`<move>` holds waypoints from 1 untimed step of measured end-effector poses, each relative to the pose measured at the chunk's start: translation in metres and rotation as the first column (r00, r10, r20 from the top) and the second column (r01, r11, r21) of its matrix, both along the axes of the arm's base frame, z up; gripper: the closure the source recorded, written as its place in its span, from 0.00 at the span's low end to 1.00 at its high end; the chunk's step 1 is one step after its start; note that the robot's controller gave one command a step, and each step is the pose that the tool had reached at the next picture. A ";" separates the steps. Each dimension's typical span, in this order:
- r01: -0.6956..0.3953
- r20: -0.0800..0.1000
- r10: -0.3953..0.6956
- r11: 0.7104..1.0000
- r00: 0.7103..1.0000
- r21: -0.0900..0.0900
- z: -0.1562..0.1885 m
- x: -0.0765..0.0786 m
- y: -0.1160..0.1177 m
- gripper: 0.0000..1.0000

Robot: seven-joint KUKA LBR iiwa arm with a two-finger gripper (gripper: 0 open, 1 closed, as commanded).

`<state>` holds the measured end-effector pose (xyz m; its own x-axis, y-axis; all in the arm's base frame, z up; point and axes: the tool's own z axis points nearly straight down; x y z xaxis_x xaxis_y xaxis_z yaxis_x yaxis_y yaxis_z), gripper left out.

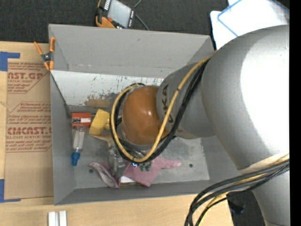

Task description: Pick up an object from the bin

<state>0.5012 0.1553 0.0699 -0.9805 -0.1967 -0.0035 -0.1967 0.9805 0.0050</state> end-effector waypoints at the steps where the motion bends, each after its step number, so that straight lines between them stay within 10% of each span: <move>1: -0.380 0.022 0.380 0.925 0.925 -0.001 0.001 -0.010 -0.010 1.00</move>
Offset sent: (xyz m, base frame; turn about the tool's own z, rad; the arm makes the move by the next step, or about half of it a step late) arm 0.0000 0.0000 0.0000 0.0000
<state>0.4908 0.1448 0.0714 -0.8317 -0.5546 -0.0252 -0.5548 0.8320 -0.0005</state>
